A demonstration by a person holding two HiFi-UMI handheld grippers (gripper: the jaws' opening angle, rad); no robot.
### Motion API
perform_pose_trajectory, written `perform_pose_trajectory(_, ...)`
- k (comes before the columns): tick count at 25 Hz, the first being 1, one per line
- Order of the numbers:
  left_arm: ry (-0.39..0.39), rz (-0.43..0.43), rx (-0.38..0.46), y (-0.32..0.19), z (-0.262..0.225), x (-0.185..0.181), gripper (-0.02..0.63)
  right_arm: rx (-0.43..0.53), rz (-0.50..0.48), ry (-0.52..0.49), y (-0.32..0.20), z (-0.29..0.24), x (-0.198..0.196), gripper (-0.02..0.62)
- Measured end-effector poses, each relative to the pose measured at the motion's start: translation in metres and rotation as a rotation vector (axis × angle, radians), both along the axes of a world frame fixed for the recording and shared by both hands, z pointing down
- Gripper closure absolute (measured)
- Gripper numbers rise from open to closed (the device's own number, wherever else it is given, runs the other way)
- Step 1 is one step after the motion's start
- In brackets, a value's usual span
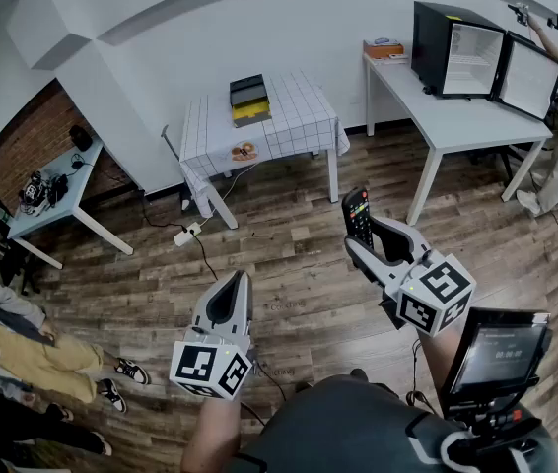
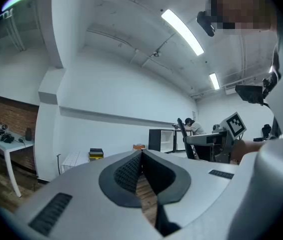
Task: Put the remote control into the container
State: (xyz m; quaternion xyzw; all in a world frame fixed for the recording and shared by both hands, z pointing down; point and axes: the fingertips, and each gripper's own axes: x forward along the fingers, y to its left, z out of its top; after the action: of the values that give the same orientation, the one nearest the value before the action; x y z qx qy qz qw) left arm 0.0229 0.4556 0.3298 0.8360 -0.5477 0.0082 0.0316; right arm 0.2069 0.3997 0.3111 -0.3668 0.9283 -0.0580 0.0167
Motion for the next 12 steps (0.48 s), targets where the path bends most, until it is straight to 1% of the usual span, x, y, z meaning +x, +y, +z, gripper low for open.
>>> perform_pose_trajectory(8,0.011,0.0,0.005,-0.004,-0.001,-0.013,0.597,-0.004,-0.024,-0.012,-0.004,-0.002,-0.018,0.397)
perform_pose_trajectory(12,0.012,0.008,0.005,0.0,0.002,-0.023,0.597,0.0,-0.014,-0.01,-0.001,-0.002,-0.03,0.397)
